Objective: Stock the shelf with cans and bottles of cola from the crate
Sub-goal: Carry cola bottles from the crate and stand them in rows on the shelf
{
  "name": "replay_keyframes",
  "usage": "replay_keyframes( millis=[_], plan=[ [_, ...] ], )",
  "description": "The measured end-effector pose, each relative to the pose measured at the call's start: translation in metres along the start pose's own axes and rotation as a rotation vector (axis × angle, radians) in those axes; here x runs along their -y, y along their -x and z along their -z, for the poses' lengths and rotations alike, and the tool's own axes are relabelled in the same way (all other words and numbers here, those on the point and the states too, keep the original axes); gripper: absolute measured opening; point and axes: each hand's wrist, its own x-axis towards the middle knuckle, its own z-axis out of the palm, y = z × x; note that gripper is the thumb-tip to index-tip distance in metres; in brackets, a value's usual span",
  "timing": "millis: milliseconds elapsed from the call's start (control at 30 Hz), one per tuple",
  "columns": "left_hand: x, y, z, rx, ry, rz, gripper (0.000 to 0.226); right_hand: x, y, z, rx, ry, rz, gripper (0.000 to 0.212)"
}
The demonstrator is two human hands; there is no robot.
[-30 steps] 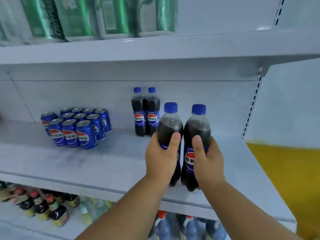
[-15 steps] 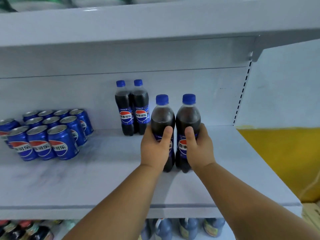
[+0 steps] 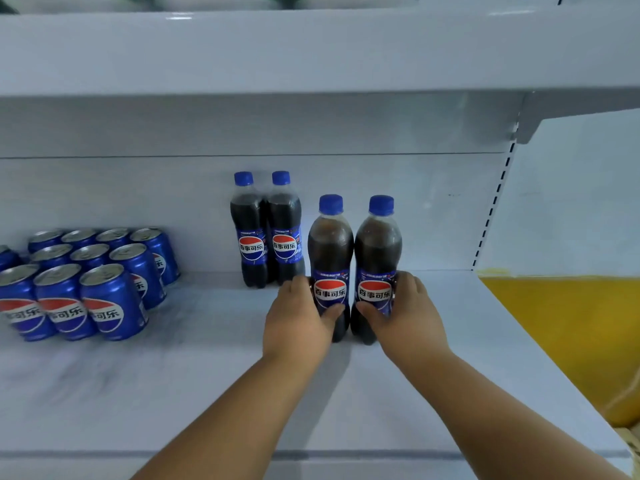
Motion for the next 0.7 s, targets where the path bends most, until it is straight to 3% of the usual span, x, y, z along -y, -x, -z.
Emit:
replay_keyframes(
  millis=[367,700],
  plan=[
    [-0.007,-0.085,-0.025,-0.006,-0.152,0.080,0.062,0.006,-0.080,-0.040,-0.003,0.050,-0.042,0.048],
    [-0.011,-0.111,-0.023,0.054,-0.404,0.086,0.045,0.007,-0.106,-0.053,0.022,0.051,-0.047,0.051]
  ],
)
